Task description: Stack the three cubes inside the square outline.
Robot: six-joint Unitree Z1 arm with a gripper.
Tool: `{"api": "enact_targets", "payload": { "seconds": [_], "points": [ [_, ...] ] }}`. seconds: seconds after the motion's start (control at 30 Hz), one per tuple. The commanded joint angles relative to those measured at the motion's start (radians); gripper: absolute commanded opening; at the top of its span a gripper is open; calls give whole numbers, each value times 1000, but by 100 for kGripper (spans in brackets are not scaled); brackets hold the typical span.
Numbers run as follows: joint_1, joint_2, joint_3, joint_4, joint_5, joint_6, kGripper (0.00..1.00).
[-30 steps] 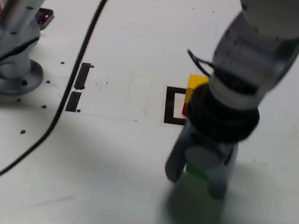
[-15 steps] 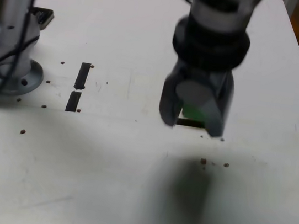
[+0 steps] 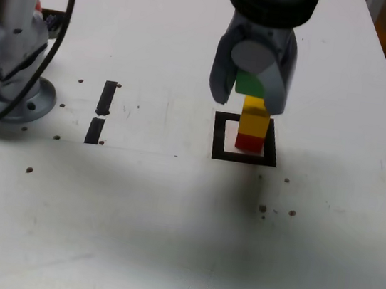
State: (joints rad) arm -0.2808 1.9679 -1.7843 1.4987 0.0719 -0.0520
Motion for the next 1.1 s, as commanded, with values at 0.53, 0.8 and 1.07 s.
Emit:
{"api": "enact_targets", "payload": {
  "seconds": [0.53,0.8,1.07],
  "points": [
    [48,70,-51,-19,-15,46,41],
    [51,81,-22,-42,-28,45,46],
    [62,80,17,-66,-39,46,49]
  ]
}}
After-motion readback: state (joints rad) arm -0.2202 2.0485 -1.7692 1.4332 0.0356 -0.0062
